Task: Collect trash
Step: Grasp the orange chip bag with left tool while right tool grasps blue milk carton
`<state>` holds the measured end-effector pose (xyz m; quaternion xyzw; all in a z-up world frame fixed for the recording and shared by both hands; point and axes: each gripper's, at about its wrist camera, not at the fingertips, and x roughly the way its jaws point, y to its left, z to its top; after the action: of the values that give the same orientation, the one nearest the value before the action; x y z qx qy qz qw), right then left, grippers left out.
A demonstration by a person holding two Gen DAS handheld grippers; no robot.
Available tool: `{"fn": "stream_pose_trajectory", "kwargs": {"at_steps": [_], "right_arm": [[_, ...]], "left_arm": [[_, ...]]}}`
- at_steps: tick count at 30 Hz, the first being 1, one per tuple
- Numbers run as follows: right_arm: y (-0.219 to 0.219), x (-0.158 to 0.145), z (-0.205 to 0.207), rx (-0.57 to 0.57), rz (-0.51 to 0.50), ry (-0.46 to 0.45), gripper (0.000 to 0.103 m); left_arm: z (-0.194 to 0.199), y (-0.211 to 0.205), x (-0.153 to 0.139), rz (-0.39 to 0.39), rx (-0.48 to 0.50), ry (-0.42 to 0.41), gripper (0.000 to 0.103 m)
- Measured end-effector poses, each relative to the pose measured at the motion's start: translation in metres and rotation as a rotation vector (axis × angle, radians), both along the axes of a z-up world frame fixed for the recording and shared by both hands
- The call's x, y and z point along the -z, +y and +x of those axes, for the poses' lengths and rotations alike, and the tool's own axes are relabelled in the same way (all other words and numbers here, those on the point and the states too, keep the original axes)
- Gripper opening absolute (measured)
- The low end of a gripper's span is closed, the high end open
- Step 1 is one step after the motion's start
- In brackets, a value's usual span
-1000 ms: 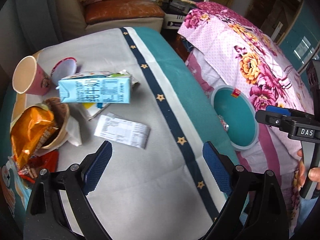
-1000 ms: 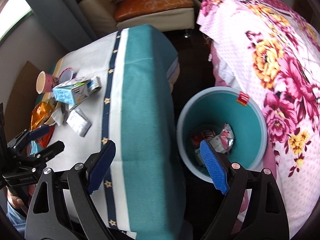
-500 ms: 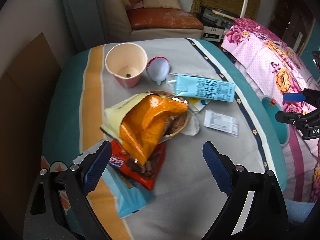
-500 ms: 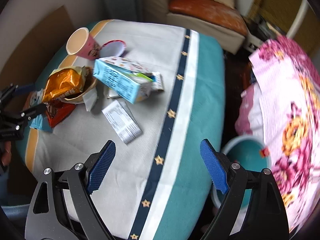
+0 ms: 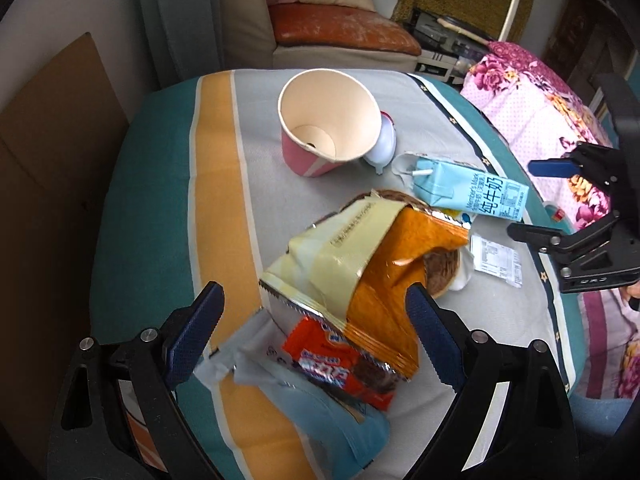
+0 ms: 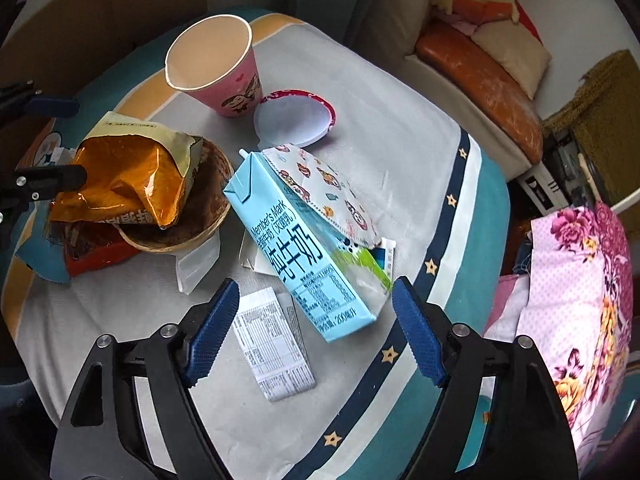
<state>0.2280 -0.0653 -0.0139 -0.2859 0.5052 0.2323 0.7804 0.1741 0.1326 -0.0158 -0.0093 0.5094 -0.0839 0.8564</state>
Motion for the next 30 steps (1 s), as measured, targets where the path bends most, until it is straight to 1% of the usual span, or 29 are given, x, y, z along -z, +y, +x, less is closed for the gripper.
{"fn": "stream_pose_trajectory", "kwargs": {"at_steps": [3, 5, 8, 9, 10, 11, 12, 16, 18, 21, 22, 23, 28, 30], "right_arm": [[0.012, 0.013, 0.003, -0.054, -0.051, -0.001, 0.063], [0.019, 0.021, 0.005, -0.079, -0.075, -0.001, 0.062], [0.026, 0.030, 0.006, -0.103, -0.105, -0.031, 0.062], [0.026, 0.031, 0.007, -0.103, -0.104, -0.040, 0.058], [0.026, 0.031, 0.007, -0.099, -0.104, -0.055, 0.051], [0.025, 0.029, 0.007, -0.095, -0.104, -0.070, 0.046], [0.023, 0.027, 0.008, -0.088, -0.083, -0.057, 0.043], [0.016, 0.009, 0.004, -0.060, -0.015, -0.050, 0.038], [0.006, -0.002, 0.005, -0.024, 0.043, -0.019, 0.035], [-0.011, -0.012, 0.003, 0.039, 0.120, 0.037, 0.035], [-0.017, -0.014, 0.000, 0.053, 0.138, 0.052, 0.035], [-0.021, -0.014, -0.003, 0.067, 0.153, 0.069, 0.035], [-0.046, -0.003, -0.019, 0.130, 0.213, 0.198, 0.035], [-0.054, 0.003, -0.028, 0.151, 0.230, 0.236, 0.035]], "left_arm": [[0.006, 0.008, -0.001, -0.026, 0.005, -0.004, 0.092], [0.008, 0.012, 0.000, -0.046, 0.001, -0.004, 0.092], [0.011, 0.017, 0.004, -0.079, -0.001, 0.010, 0.092], [0.015, 0.016, 0.006, -0.083, 0.001, 0.015, 0.092], [0.016, 0.015, 0.007, -0.085, 0.005, 0.019, 0.092], [0.017, 0.013, 0.008, -0.084, 0.009, 0.022, 0.092], [0.019, 0.011, 0.010, -0.081, 0.014, 0.026, 0.092], [0.024, -0.003, 0.013, -0.069, 0.051, 0.034, 0.092], [0.025, -0.012, 0.016, -0.054, 0.077, 0.027, 0.092], [0.024, -0.021, 0.017, -0.038, 0.090, 0.002, 0.092], [0.022, -0.024, 0.016, -0.038, 0.095, -0.009, 0.085], [0.020, -0.026, 0.016, -0.035, 0.101, -0.014, 0.073], [0.006, -0.039, 0.011, -0.020, 0.108, -0.033, 0.062], [-0.001, -0.043, 0.007, -0.031, 0.113, -0.039, 0.061]]}}
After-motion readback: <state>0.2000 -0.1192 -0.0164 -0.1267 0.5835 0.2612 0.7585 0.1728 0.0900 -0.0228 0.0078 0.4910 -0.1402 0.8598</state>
